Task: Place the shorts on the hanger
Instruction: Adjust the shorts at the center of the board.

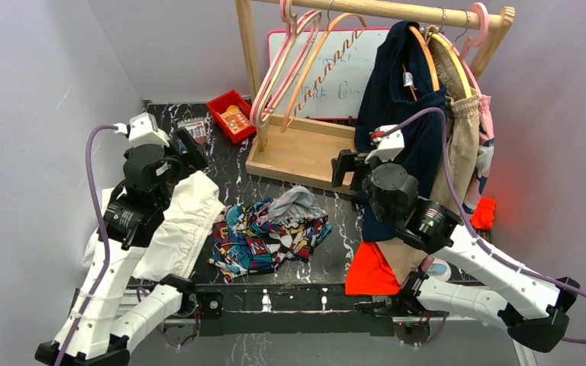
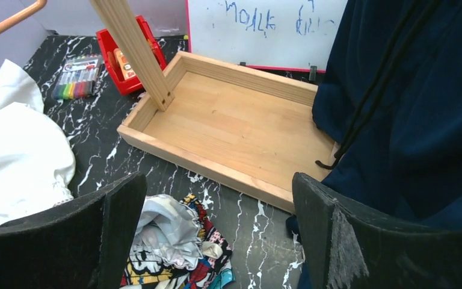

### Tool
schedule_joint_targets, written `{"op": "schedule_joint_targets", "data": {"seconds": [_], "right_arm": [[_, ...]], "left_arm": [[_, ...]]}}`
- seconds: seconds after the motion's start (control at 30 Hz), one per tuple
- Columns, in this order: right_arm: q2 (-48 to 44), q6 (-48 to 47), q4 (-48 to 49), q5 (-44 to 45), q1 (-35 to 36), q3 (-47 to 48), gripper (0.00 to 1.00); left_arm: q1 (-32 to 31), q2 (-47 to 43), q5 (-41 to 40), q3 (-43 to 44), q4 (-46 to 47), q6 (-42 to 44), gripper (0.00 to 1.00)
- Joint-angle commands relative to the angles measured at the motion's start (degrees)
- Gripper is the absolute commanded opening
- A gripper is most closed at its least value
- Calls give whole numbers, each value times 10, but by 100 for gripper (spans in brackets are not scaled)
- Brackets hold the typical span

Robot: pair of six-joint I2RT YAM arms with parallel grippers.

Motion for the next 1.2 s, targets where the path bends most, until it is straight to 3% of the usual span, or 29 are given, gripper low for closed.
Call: {"op": "schedule_joint_targets", "data": {"seconds": [0.0, 0.33, 0.6, 0.87, 1.17], "right_arm": [[-7, -12, 35, -9, -1, 20, 98], [-1, -59, 8, -126, 0, 40, 98], [37, -64, -24, -221, 0, 46, 96], [94, -9, 51, -270, 0, -60, 93], [186, 42, 121, -255, 0, -111, 87]], "left_arm": [[-2, -18, 10, -8, 17, 16, 98], [-2, -41, 35, -43, 42, 38, 98], [-2, -71, 183, -141, 106, 79, 98], [-1, -100, 181, -246, 151, 34, 98], [-1, -60, 148, -246, 103, 48, 98]]}}
